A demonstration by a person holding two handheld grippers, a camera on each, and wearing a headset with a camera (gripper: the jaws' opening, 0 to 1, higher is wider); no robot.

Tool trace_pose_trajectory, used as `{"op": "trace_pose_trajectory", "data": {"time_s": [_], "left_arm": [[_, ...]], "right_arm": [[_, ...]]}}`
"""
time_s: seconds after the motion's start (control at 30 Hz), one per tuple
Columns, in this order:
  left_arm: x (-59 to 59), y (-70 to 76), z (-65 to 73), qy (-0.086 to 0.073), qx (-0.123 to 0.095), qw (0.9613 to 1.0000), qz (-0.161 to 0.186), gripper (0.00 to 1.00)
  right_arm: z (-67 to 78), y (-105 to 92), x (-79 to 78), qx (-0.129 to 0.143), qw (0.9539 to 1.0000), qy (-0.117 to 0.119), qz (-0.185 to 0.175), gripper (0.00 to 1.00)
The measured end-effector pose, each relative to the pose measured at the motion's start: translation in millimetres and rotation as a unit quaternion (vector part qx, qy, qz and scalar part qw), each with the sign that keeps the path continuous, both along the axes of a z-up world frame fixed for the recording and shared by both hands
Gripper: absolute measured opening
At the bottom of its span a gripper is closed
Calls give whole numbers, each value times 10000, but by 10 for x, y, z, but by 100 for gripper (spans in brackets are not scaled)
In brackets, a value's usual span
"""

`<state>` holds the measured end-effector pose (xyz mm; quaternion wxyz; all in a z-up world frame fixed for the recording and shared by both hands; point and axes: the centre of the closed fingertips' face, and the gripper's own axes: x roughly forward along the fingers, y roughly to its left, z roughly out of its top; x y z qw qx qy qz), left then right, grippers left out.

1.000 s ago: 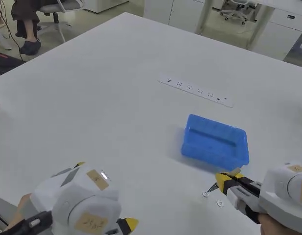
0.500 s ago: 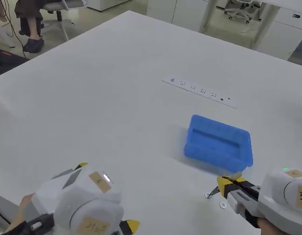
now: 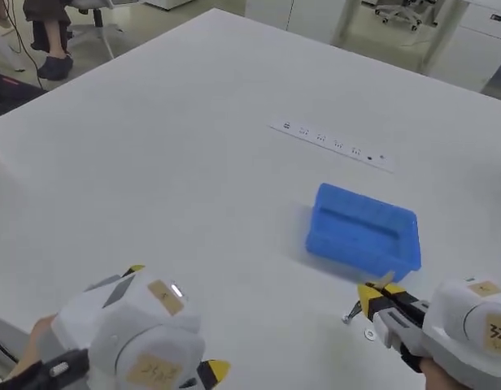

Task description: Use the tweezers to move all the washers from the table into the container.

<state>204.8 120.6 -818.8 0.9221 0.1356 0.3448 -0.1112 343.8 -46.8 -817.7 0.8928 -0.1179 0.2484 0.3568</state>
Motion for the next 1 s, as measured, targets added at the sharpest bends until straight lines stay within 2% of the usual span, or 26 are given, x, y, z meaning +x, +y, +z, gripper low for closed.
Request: {"op": "trace_pose_trajectory", "data": {"time_s": [0.1, 0.37, 0.5, 0.63, 1.0], "left_arm": [[-1, 3, -8, 14, 4, 10000, 5, 83], [-10, -7, -7, 22, 19, 10000, -8, 83], [-14, -14, 1, 14, 21, 10000, -22, 83], [-13, -10, 6, 4, 18, 10000, -8, 83], [-7, -22, 21, -39, -4, 10000, -24, 83]], "right_arm": [[1, 5, 23, 164, 9997, 135, -101, 1], [2, -41, 62, 329, 9984, 376, -259, 0], [-6, -91, 90, 503, 9958, 626, -435, 0], [2, -135, 95, 489, 9958, 628, -452, 0], [194, -188, 80, 626, 9956, 519, -472, 0]]}}
